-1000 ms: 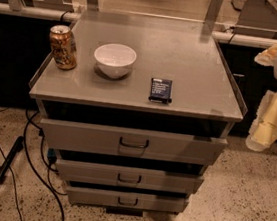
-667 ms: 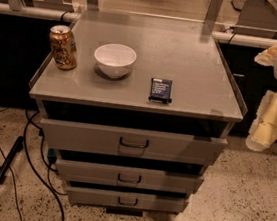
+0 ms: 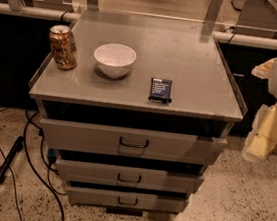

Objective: Open top drawer

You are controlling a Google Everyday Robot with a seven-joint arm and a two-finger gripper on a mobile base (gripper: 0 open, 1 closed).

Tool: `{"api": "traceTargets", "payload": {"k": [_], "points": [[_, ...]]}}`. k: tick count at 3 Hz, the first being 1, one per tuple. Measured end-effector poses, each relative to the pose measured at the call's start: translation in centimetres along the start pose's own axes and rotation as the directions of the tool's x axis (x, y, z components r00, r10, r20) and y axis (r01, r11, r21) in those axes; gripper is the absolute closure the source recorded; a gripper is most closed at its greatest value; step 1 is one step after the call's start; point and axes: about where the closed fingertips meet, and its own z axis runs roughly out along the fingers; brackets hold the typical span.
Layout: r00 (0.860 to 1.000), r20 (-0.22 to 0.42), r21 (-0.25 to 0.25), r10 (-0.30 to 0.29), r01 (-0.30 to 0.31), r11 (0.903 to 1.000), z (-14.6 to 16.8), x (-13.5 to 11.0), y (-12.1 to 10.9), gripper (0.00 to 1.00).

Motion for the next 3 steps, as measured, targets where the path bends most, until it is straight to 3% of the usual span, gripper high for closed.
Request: {"api": "traceTargets", "payload": {"k": [2, 3], "points": [[0.999, 0.027, -0.06, 0.032, -0.03, 0.9977, 5.4, 2.1, 2.2, 0.0], [0.996, 0.041, -0.133, 0.081, -0.075, 0.9883, 9.3, 3.8, 4.1, 0.0]]}}
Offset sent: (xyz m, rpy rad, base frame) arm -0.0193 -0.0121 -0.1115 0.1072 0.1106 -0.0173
